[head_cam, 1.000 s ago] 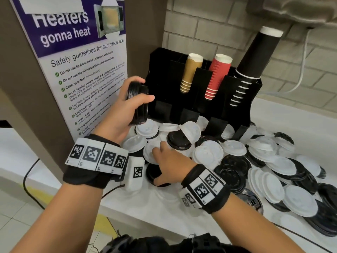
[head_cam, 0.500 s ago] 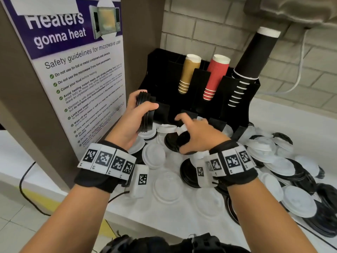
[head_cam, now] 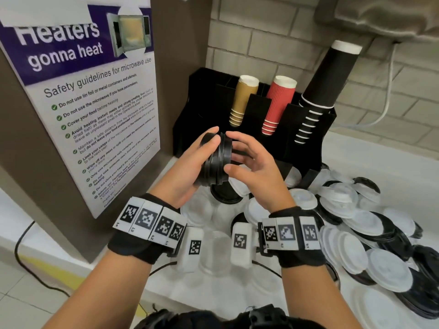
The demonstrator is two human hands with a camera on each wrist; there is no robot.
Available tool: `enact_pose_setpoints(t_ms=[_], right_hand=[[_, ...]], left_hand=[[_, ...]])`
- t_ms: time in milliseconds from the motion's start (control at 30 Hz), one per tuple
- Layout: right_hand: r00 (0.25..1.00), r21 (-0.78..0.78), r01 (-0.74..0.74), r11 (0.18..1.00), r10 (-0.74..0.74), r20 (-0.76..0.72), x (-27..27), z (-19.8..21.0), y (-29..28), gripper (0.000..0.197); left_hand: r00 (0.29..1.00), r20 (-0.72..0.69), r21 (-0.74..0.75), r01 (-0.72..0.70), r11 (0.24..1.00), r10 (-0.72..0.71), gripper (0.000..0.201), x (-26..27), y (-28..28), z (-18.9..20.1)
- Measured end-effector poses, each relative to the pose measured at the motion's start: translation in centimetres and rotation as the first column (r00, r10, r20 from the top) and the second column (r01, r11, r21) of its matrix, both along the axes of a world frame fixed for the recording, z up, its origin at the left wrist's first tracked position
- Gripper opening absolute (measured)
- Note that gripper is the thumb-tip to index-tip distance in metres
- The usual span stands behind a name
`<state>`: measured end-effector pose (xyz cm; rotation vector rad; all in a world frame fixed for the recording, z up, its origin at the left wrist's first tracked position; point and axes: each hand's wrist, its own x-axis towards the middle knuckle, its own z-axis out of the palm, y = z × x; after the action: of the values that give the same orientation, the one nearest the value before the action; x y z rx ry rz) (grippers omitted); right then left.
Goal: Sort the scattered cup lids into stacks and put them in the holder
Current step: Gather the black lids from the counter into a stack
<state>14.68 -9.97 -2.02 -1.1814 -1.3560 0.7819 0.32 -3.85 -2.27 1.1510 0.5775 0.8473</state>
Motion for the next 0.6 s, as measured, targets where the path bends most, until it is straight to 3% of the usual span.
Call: enact_pose_setpoints(t_ms=[300, 500, 600], right_hand=[[0.999, 0.052, -0.031, 0.998, 0.03, 0.024, -0.1, -0.2, 0.6, 0.055], [0.996, 0.066, -0.065, 0.996, 0.061, 0.058, -0.2, 0.1, 1.0, 0.055], [0.988, -0.014, -0.142, 0.99, 0.143, 0.062, 0.0, 0.3, 1.7, 0.054]], left_hand=[[0.999, 0.022, 0.048, -0.038, 0.998, 0.037, 0.063, 0.7, 0.0, 0.0], [1.0, -0.007, 0.062, -0.011, 0.998, 0.012, 0.038, 0.6, 0.8, -0.4], [0.998, -0.056, 0.092, -0.023, 0.995, 0.028, 0.031, 0.5, 1.8, 0.2]])
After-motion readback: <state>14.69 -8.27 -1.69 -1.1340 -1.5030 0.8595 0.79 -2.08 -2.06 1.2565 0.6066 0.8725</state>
